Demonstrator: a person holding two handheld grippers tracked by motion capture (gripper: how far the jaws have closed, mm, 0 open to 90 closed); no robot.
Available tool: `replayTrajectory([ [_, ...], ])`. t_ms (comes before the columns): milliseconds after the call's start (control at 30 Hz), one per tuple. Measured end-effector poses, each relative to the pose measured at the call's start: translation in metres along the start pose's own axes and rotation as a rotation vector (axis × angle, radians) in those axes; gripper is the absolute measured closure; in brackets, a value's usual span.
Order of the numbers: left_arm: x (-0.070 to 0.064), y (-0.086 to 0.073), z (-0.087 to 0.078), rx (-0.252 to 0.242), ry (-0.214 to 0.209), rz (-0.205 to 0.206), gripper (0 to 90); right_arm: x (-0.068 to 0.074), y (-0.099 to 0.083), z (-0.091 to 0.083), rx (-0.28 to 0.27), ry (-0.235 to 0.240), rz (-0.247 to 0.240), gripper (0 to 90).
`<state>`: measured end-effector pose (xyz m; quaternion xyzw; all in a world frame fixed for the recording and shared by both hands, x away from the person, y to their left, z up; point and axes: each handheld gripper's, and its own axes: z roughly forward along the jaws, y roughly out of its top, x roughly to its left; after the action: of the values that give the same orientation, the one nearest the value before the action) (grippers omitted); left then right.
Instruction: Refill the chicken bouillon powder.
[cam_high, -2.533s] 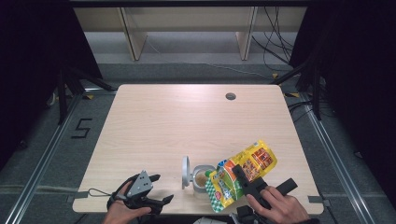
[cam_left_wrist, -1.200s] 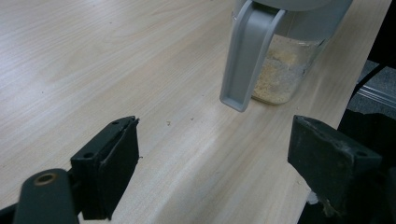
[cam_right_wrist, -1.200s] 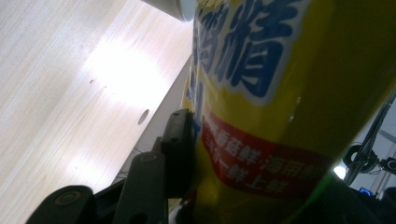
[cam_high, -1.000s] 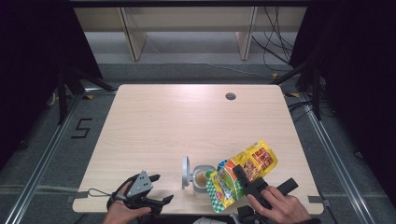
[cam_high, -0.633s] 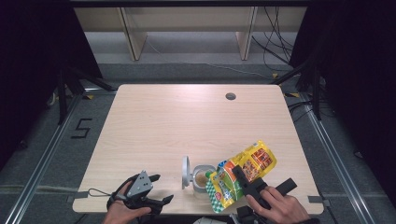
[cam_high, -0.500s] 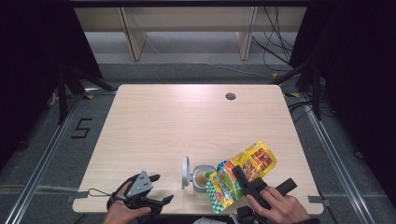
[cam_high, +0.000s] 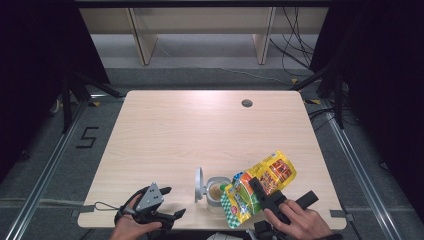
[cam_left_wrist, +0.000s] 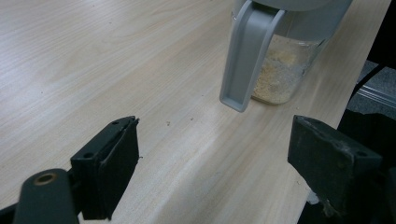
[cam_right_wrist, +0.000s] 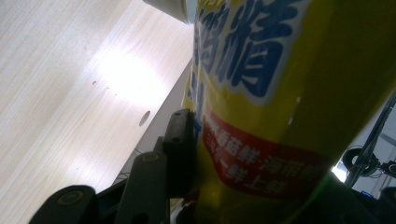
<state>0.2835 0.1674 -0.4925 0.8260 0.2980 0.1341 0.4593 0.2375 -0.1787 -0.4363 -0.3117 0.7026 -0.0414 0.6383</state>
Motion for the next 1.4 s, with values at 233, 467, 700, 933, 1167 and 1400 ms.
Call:
replayTrajectory([
  [233,-0.0001,-0.0001,0.0001,-0.001,-0.001,0.001,16.0,-0.0006,-0.0003,-0.0006,-0.002,0.003,0.004,64.4],
  [467,0.0001,0.0,0.0,0.0,0.0,-0.001,16.0,-0.0006,-0.0014,-0.0005,0.002,0.003,0.001,64.4],
  [700,0.0,-0.0001,0.0001,0.0,-0.001,0.001,16.0,-0.0008,-0.0014,-0.0012,0.001,0.002,0.0,64.4],
  [933,0.0002,0.0,-0.0003,0.0,0.001,0.0,16.0,-0.0007,-0.0016,-0.0007,0.003,0.004,-0.003,64.5],
  [1167,0.0005,0.0002,-0.0006,0.005,-0.005,0.003,16.0,-0.0005,-0.0016,-0.001,0.001,0.003,-0.001,64.5],
  [1400,0.0005,0.0003,-0.0006,0.006,-0.004,0.004,16.0,-0.0006,-0.0023,-0.001,0.003,0.002,-0.001,64.5],
])
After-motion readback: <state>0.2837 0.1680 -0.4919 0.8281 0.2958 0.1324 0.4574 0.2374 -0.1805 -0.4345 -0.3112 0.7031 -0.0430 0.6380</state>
